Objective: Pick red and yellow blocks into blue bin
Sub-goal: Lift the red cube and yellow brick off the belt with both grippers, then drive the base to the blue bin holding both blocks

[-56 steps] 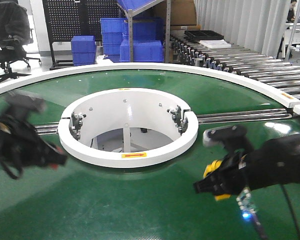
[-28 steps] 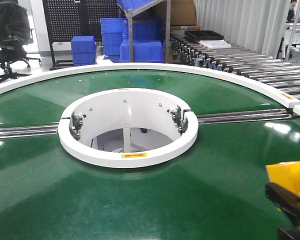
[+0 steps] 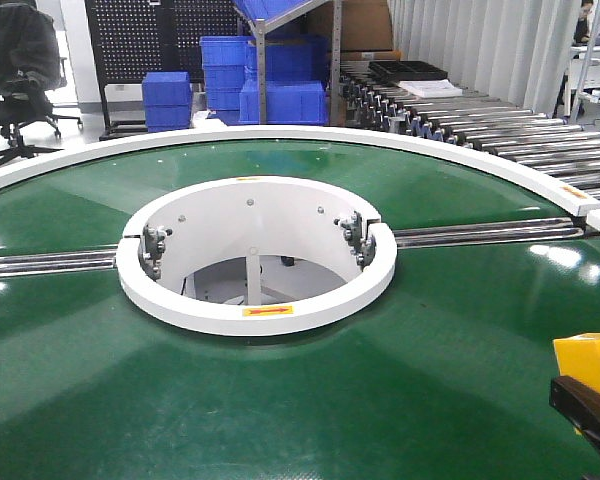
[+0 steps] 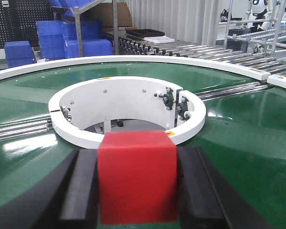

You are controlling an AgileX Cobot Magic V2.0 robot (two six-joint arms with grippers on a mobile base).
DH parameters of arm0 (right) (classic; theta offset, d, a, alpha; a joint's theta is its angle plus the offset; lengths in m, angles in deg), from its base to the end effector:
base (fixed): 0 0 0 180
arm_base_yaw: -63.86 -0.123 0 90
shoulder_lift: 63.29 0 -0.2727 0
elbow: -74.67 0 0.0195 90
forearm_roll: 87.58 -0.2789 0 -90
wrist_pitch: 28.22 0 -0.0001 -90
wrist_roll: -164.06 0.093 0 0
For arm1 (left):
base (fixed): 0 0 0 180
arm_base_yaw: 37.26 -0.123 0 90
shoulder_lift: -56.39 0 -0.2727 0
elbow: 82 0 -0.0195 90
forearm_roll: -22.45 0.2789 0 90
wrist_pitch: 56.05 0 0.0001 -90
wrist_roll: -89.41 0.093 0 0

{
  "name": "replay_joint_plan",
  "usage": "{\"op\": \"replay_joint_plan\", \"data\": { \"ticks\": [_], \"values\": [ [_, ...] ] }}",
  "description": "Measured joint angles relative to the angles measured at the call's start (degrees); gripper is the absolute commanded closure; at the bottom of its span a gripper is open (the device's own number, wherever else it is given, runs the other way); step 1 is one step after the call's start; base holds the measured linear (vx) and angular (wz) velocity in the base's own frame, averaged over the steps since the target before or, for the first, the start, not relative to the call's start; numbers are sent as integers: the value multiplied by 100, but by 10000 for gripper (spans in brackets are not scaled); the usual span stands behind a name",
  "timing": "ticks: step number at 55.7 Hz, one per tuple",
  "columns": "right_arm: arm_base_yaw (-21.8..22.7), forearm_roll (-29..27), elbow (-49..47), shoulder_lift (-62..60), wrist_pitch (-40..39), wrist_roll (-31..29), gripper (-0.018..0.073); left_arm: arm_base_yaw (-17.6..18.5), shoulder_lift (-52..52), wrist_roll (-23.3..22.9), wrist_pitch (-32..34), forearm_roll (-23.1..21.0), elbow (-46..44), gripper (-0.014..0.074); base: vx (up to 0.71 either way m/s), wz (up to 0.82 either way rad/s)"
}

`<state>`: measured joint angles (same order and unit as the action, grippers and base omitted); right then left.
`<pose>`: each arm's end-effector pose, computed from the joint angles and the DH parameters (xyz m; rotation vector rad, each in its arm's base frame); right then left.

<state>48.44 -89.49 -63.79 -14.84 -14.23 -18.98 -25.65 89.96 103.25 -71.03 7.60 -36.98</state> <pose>0.1813 0.0508 0.3241 -0.2683 1.7986 0.1834 0.1310 -0.0332 0.3430 0.2081 1.6156 -0.2168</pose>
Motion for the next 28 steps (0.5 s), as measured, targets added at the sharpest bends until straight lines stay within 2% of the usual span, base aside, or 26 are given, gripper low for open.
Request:
{"op": "replay_joint_plan", "data": {
  "ticks": [28],
  "values": [
    [0, 0, 0, 0, 0, 2, 569, 0, -6, 0, 0, -6, 0, 596, 0, 2]
  ]
}}
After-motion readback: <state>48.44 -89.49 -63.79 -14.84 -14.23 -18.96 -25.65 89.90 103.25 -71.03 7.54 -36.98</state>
